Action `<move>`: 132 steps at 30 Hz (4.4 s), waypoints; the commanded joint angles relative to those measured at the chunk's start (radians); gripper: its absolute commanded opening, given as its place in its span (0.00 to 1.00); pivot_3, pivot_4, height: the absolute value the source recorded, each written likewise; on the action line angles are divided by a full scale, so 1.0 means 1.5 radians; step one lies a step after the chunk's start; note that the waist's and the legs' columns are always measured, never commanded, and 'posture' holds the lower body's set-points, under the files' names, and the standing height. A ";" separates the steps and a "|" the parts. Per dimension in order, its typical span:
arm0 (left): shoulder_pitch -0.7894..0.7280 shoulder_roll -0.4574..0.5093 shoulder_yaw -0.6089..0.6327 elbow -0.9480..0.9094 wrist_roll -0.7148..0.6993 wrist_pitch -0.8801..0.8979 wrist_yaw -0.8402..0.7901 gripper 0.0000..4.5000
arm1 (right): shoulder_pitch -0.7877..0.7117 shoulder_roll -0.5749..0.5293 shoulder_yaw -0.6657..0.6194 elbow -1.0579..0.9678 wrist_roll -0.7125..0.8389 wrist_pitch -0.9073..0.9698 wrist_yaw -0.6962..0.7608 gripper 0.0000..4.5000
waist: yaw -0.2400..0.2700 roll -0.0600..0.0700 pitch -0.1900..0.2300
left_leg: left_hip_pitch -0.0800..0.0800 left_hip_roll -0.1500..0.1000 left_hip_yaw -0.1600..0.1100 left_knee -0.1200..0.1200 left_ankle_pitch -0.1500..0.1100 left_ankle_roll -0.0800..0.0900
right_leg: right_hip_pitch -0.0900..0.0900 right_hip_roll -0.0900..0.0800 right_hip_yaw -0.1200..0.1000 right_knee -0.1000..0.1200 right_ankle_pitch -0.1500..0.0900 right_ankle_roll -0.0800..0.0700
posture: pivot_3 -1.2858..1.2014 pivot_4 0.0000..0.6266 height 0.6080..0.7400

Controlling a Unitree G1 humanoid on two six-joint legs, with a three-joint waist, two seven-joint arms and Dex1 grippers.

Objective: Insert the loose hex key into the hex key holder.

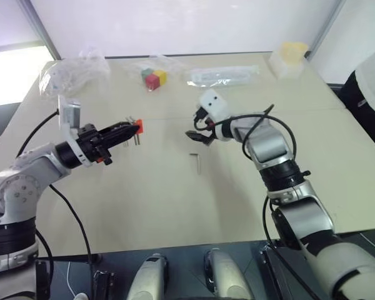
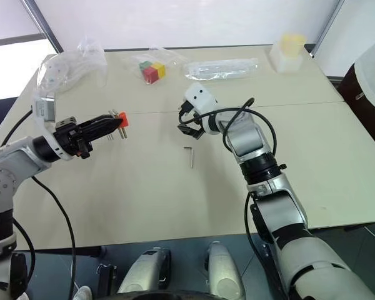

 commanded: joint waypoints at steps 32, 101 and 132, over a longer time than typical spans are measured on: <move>0.022 -0.003 0.019 -0.037 0.021 -0.017 0.014 0.05 | -0.071 0.074 -0.012 0.095 0.111 0.373 -0.251 0.99 | 0.000 0.000 0.000 | -0.004 -0.001 0.000 0.003 0.000 0.000 | -0.002 0.000 -0.001 0.000 0.001 0.001 | 0.52 0.24 1.00; -0.205 -0.116 -0.044 0.123 0.082 -0.036 0.032 0.05 | -0.015 0.241 -0.070 0.079 0.036 -0.827 -0.382 0.01 | -0.001 0.000 0.000 | -0.004 -0.001 -0.001 0.004 0.005 -0.006 | -0.006 0.001 -0.001 0.009 0.002 0.000 | 0.52 0.24 1.00; -0.215 -0.121 -0.020 0.116 0.055 -0.012 0.044 0.05 | 0.008 0.235 -0.034 0.073 0.013 -0.852 -0.365 0.01 | -0.002 0.000 0.000 | -0.003 -0.001 -0.001 0.004 0.005 -0.007 | -0.006 0.002 -0.001 0.010 0.002 0.000 | 0.52 0.24 1.00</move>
